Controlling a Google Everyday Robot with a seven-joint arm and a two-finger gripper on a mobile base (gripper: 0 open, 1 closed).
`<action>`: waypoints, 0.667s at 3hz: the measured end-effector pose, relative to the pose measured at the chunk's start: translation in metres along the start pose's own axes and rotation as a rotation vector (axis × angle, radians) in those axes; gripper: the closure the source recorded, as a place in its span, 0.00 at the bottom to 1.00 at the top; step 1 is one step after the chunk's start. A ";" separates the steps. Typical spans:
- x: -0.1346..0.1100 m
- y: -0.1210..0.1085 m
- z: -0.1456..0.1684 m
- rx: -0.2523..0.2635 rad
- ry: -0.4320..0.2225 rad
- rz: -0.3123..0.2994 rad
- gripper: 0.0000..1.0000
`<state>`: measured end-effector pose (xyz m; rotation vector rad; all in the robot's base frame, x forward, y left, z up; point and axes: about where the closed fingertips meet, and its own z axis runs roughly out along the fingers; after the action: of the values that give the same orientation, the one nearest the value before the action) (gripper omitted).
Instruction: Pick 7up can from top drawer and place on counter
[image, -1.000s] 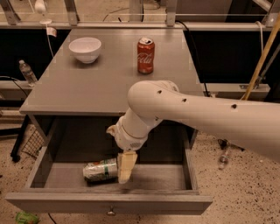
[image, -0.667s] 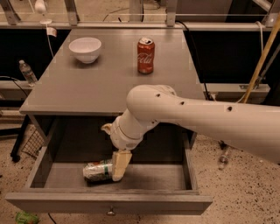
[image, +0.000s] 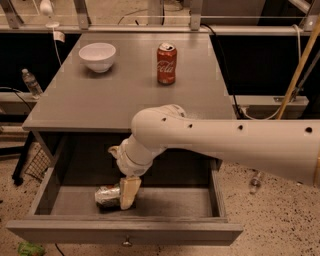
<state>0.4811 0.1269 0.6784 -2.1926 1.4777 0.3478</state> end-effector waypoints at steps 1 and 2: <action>0.002 0.004 0.020 0.000 0.045 0.019 0.00; 0.009 0.011 0.042 -0.021 0.091 0.042 0.00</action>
Offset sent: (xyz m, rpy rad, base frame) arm -0.0073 0.0149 -0.0744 -0.1565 0.0378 -0.0793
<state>0.4768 0.1380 0.6359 -2.2234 1.5769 0.2828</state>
